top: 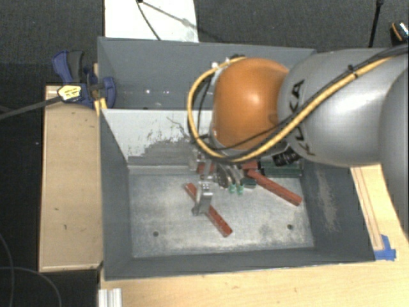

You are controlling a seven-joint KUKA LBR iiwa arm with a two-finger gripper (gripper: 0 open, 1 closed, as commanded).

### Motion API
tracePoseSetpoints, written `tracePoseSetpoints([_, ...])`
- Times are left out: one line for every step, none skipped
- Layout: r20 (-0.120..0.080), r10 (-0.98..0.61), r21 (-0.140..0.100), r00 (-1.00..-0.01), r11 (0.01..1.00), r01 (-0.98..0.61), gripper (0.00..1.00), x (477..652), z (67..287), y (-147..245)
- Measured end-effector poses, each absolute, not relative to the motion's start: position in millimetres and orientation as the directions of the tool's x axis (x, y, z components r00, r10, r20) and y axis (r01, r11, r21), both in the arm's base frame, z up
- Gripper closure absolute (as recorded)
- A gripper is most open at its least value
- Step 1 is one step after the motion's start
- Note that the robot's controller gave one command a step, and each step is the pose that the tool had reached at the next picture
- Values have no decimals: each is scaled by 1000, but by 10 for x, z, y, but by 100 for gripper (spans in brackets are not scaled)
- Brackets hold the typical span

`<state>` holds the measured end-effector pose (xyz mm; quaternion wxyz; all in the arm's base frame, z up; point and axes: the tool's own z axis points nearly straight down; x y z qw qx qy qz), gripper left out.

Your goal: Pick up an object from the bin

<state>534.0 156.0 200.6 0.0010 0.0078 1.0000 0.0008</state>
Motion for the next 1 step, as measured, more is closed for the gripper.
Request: tracePoseSetpoints([5,-4,-1,-1000,1000,-4,0,5460,752,1070])
